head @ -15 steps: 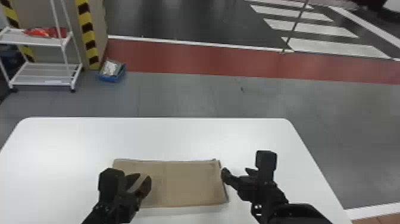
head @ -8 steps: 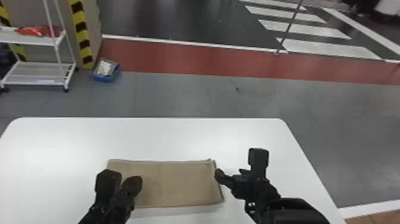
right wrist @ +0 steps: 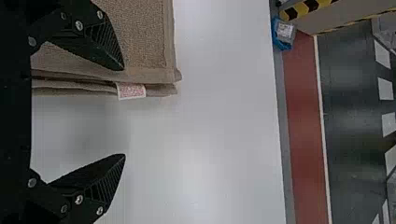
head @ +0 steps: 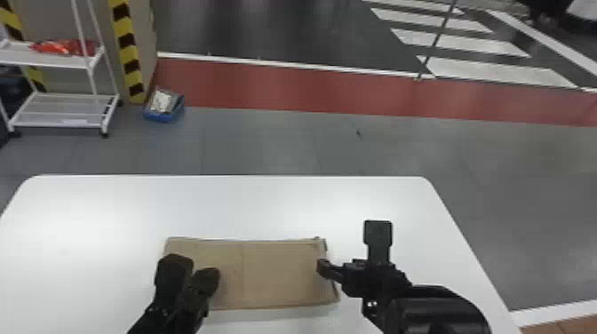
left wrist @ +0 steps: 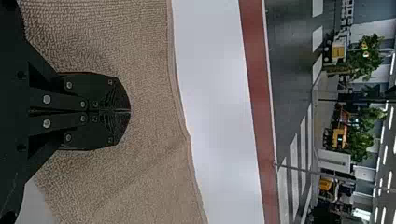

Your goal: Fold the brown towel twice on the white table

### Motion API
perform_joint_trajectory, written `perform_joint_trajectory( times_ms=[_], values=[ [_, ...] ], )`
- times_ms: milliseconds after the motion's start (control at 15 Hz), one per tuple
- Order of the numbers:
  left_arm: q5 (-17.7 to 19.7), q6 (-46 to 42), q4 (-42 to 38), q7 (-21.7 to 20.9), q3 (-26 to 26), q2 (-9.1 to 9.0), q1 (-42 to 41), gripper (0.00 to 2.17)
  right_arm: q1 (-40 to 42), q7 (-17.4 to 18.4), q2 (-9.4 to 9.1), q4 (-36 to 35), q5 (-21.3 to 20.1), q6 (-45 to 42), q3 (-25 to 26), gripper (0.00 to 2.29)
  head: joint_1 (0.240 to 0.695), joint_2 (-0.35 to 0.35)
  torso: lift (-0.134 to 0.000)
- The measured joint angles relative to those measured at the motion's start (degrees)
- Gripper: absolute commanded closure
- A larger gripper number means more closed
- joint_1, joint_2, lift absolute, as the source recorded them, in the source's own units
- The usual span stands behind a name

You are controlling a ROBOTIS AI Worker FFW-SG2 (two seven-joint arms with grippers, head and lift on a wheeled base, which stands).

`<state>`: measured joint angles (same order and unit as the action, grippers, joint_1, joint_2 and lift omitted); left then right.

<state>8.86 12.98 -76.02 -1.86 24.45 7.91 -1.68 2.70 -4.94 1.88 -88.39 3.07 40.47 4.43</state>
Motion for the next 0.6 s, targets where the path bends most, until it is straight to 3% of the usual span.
perform_joint_trajectory(
  times_ms=[333,600],
  values=[
    [0.1,0.3,0.2,-0.6,-0.6,0.1,0.1,2.01,-2.2,-1.2,-0.02,2.0,0.0,3.1,-0.9,0.6,0.695,-0.204,0.0],
    [0.2,0.7,0.2,-1.1,-0.8,0.16,0.1,2.01,-3.2,-3.1,-0.02,2.9,0.8,4.9,-1.1,0.68,0.695,-0.188,0.0]
  ],
)
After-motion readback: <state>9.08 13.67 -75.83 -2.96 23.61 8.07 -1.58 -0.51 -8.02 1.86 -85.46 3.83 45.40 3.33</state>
